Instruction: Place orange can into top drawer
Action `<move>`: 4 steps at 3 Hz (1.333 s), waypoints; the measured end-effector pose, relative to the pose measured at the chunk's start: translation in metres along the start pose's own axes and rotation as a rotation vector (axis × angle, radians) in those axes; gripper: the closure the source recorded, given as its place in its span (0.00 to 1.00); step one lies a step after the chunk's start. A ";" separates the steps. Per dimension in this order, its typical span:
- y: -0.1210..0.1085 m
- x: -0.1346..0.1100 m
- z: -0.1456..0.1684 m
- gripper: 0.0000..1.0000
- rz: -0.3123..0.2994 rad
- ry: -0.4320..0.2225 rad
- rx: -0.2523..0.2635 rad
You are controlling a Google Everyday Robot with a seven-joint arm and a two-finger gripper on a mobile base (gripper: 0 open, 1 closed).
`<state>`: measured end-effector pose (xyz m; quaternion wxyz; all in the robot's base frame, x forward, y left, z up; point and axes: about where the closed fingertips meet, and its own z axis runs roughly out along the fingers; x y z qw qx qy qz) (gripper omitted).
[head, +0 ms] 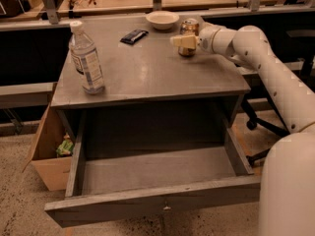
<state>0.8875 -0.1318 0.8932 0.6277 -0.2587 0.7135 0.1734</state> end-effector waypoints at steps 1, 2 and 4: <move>0.004 -0.015 -0.007 0.50 -0.013 0.010 -0.071; 0.020 -0.035 -0.033 0.73 -0.031 0.035 -0.160; 0.053 -0.045 -0.064 1.00 0.013 0.007 -0.277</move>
Offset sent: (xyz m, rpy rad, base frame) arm -0.0685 -0.0073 0.0715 -0.0631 0.0614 0.2630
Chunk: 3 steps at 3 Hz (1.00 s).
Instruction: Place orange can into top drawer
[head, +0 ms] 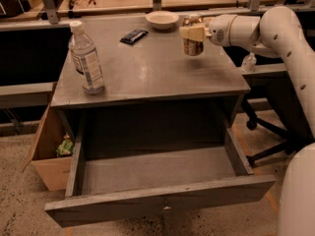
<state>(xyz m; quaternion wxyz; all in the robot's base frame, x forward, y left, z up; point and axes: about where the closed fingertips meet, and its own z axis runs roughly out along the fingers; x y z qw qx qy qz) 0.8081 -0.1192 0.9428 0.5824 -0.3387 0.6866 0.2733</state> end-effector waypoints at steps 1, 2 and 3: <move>0.000 0.000 0.000 1.00 -0.001 0.000 0.001; 0.034 -0.011 -0.004 1.00 0.029 -0.028 -0.072; 0.084 -0.058 -0.041 1.00 0.073 -0.142 -0.103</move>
Offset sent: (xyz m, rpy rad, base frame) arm -0.0880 0.0502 0.0337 0.1347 0.0414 0.1816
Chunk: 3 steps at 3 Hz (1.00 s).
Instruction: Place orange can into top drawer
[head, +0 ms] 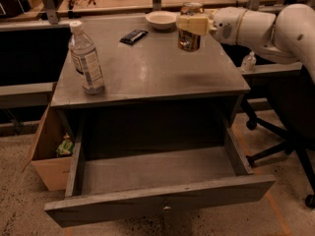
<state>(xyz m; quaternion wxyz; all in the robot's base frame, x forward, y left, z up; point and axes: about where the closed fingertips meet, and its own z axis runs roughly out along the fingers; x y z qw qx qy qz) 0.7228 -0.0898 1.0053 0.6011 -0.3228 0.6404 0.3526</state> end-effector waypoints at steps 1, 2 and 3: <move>0.060 -0.023 -0.025 1.00 0.062 -0.084 -0.016; 0.125 0.014 -0.023 1.00 0.139 -0.059 -0.114; 0.185 0.081 -0.010 1.00 0.181 0.031 -0.262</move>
Offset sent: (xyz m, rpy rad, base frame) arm -0.2094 0.1247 -0.1083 0.1141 0.2887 0.2991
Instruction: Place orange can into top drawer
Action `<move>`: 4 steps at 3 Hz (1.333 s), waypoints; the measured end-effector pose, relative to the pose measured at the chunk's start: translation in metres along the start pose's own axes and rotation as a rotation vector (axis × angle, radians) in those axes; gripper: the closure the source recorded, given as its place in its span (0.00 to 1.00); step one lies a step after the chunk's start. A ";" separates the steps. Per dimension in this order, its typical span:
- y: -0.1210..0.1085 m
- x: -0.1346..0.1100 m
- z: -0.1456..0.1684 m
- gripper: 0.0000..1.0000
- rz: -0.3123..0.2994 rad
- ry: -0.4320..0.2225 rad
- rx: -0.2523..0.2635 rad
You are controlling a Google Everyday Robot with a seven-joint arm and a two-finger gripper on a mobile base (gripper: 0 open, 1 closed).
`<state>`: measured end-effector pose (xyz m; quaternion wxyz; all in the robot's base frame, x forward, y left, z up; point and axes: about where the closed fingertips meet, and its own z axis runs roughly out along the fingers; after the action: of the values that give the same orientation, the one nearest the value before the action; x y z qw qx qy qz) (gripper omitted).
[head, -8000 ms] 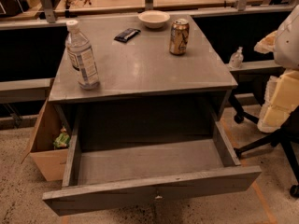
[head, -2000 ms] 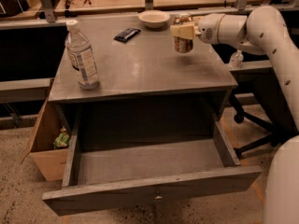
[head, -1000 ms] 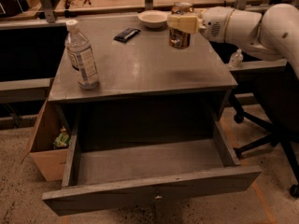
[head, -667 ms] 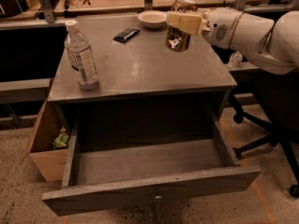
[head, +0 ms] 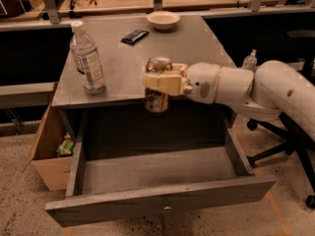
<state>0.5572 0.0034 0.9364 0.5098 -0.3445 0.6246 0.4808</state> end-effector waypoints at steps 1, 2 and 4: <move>0.004 0.005 0.004 1.00 0.008 0.011 -0.009; 0.010 0.015 0.008 1.00 -0.001 -0.001 -0.044; 0.040 0.090 0.047 1.00 0.027 -0.067 -0.220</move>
Offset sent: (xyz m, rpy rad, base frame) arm -0.0173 0.0165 -0.0258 0.0321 -0.0210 0.0771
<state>0.5124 0.0655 0.8581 0.4829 -0.3736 0.5553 0.5647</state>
